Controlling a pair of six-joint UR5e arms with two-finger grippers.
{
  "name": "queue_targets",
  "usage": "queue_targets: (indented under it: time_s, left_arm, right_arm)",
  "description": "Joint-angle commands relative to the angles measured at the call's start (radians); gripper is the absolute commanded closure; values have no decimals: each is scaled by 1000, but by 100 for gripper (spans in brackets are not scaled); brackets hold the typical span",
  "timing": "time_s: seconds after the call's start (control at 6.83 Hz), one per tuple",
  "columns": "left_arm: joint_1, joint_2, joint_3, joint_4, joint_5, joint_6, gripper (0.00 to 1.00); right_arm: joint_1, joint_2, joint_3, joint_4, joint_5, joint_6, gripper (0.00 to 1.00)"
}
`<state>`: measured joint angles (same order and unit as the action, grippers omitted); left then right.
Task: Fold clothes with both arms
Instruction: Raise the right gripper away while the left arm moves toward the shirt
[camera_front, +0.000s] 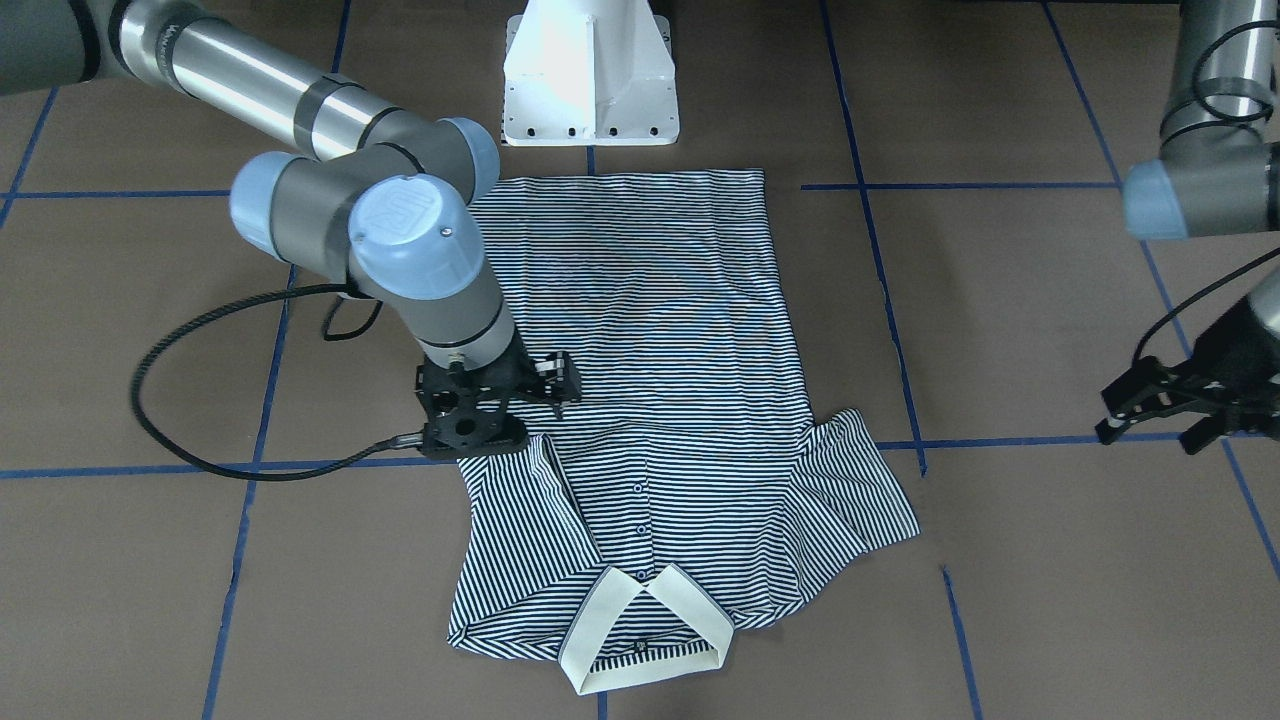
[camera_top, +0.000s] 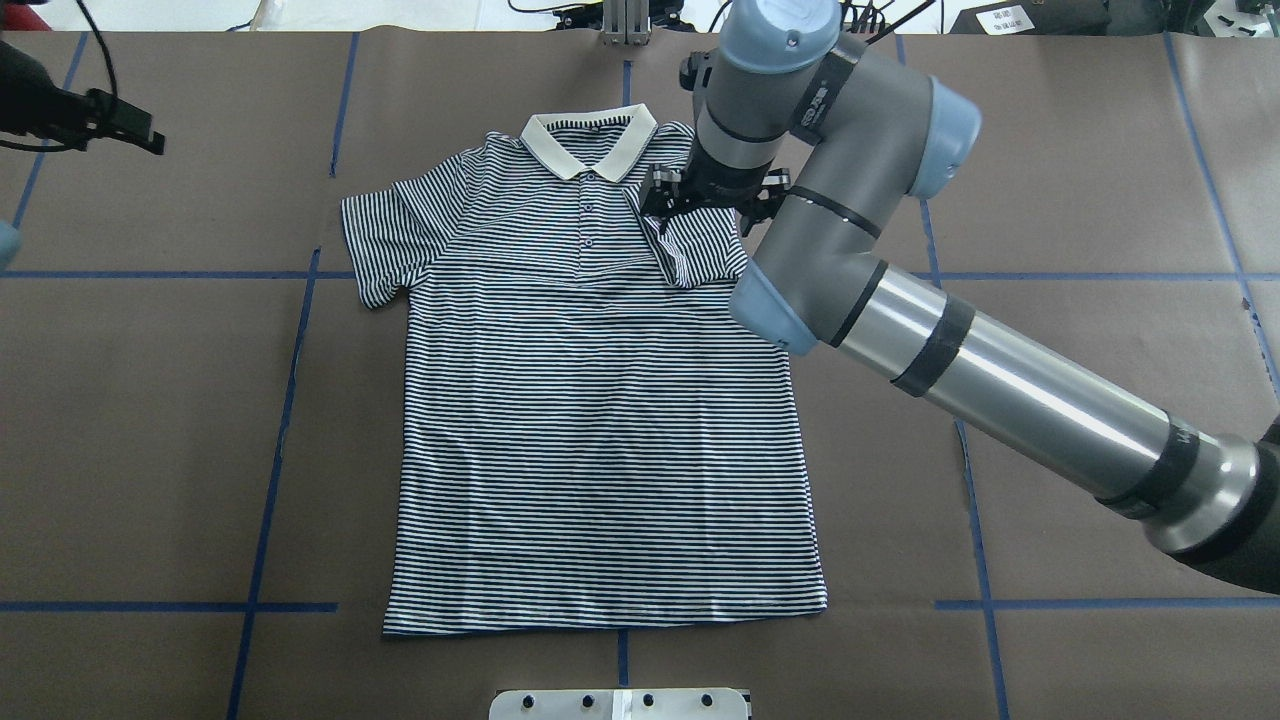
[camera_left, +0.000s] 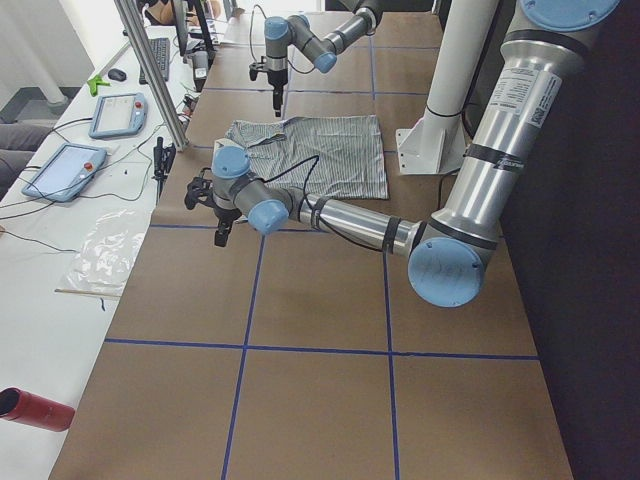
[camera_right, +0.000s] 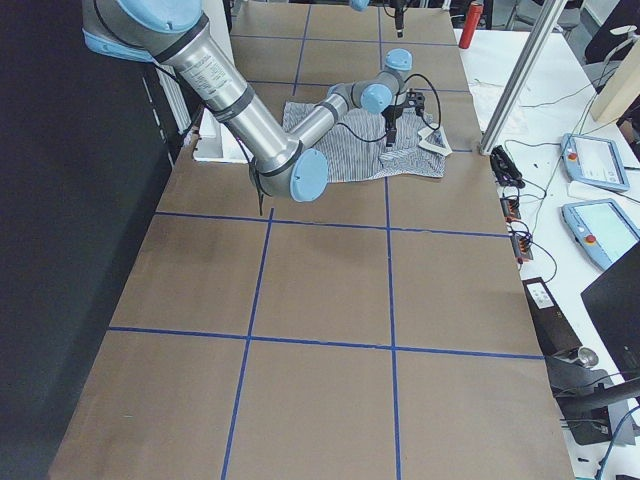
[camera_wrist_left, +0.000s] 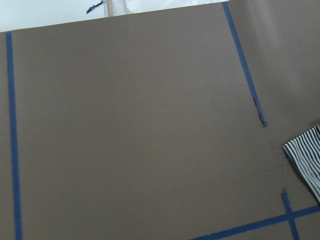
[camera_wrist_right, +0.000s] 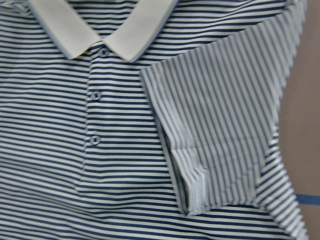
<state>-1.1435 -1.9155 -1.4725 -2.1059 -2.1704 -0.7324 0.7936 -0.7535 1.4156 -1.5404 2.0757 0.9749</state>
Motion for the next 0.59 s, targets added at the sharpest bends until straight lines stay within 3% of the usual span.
queue_targets:
  time_s: [0.0, 0.15, 0.29, 0.44]
  left_arm:
    - [169, -60, 14, -60, 174, -296, 0]
    - [229, -110, 73, -57, 282, -356, 0]
    - [257, -170, 172, -65, 322, -379, 0]
    - [277, -183, 198, -68, 360, -383, 0]
  right_arm:
    - [109, -143, 178, -209, 1, -300, 0]
    - [149, -189, 210, -230, 7, -405, 0]
    - [163, -228, 226, -224, 15, -445, 0]
    - [162, -275, 261, -218, 12, -447, 0]
